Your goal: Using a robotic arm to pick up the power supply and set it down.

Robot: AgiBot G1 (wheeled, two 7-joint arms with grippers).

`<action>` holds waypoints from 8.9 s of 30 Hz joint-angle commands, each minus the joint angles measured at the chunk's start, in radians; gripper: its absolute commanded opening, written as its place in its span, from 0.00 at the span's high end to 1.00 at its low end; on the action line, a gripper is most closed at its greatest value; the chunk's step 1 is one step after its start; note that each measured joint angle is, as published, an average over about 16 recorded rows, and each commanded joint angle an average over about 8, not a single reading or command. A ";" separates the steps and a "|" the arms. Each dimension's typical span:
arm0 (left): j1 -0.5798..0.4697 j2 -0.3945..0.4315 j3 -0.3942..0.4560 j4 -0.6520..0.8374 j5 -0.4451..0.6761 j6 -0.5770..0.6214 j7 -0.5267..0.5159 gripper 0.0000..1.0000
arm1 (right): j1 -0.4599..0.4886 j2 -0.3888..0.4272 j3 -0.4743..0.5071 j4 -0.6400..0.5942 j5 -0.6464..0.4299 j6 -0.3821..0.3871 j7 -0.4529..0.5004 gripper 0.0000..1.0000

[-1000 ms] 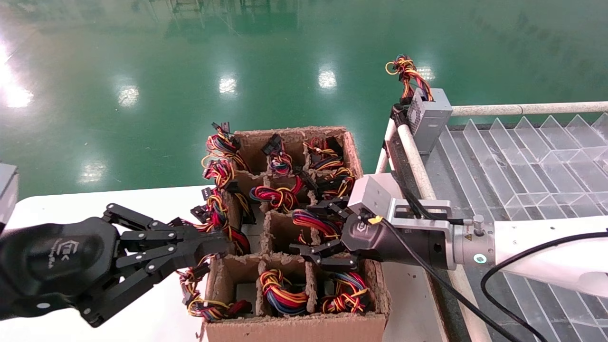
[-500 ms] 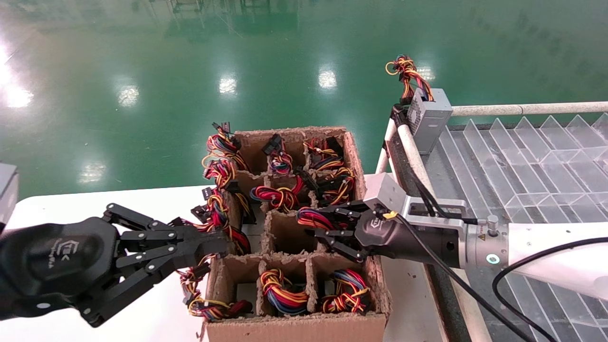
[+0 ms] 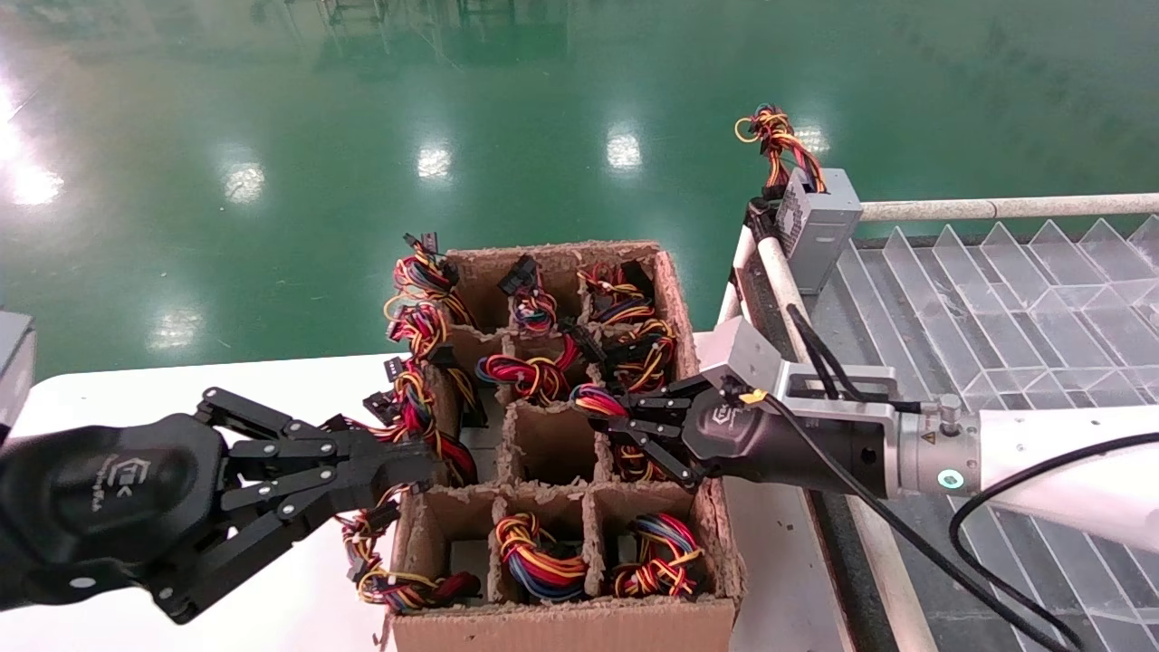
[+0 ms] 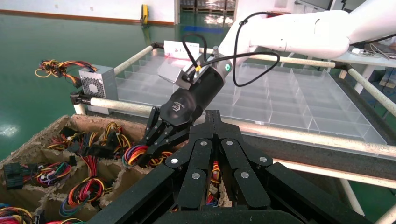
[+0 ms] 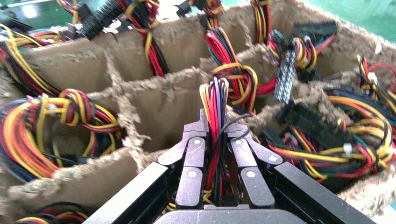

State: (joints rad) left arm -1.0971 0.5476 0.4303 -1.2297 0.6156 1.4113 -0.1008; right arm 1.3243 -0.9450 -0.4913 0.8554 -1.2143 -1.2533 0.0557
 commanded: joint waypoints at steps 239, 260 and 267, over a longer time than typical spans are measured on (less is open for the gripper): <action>0.000 0.000 0.000 0.000 0.000 0.000 0.000 0.00 | -0.249 0.334 0.211 0.426 0.483 -0.242 0.130 0.00; 0.000 0.000 0.000 0.000 0.000 0.000 0.000 0.00 | -0.247 0.333 0.211 0.425 0.482 -0.242 0.130 0.00; 0.000 0.000 0.000 0.000 0.000 0.000 0.000 0.00 | -0.247 0.333 0.211 0.425 0.481 -0.242 0.130 0.00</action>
State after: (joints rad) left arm -1.0969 0.5474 0.4303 -1.2294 0.6155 1.4110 -0.1007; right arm 1.0771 -0.6118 -0.2799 1.2802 -0.7328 -1.4950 0.1853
